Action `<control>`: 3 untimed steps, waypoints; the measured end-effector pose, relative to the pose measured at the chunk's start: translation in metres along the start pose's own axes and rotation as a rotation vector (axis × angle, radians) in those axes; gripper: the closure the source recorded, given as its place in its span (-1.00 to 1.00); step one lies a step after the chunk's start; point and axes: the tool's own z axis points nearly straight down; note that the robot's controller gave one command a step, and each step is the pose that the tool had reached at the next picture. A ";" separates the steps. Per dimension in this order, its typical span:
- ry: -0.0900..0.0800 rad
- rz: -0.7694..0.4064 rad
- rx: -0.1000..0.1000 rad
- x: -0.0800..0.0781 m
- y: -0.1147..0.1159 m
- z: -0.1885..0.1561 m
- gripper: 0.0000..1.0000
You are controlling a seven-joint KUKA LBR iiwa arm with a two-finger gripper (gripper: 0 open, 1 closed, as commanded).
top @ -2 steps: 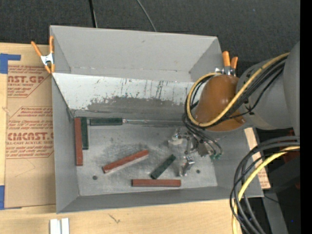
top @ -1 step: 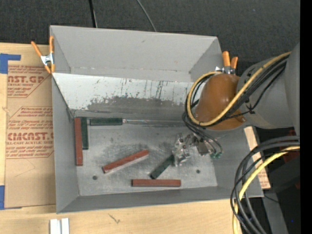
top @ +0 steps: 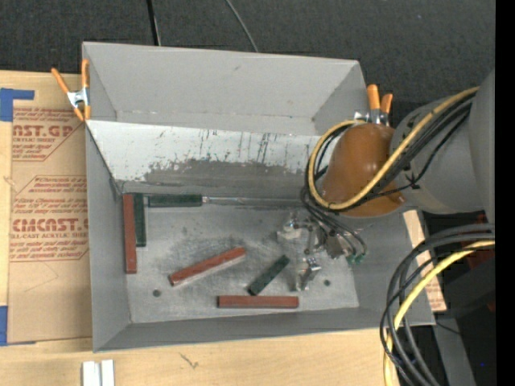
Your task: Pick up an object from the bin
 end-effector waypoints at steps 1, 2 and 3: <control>-0.002 0.000 0.001 -0.001 -0.001 -0.003 1.00; -0.002 0.000 0.001 -0.001 -0.001 -0.003 1.00; 0.001 -0.001 -0.001 -0.015 0.004 -0.089 1.00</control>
Offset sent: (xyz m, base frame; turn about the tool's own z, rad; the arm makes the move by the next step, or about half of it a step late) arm 0.0000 0.0000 0.0000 0.0000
